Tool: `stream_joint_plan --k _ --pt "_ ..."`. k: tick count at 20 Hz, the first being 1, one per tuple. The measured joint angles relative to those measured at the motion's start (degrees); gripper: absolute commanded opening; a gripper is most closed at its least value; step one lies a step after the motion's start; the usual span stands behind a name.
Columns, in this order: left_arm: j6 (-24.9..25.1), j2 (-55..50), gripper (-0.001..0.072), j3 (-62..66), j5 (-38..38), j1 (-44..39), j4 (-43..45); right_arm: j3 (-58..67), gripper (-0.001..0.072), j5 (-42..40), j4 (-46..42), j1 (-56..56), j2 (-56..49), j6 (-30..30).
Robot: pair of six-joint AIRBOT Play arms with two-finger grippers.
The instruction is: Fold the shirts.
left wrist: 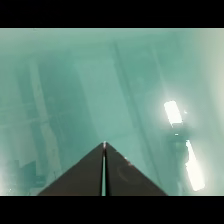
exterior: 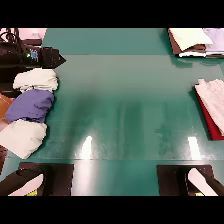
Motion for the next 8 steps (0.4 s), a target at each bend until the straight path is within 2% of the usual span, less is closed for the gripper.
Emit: stream_joint_plan --k 4,8 --pt "0.0 0.0 0.002 0.0 0.1 0.0 -0.1 0.0 0.001 -2.5 0.7 12.3 0.2 -1.0" --pt "0.0 0.0 0.002 0.0 0.2 0.0 -0.2 0.0 0.0009 -2.7 1.0 19.4 -1.4 -1.3"
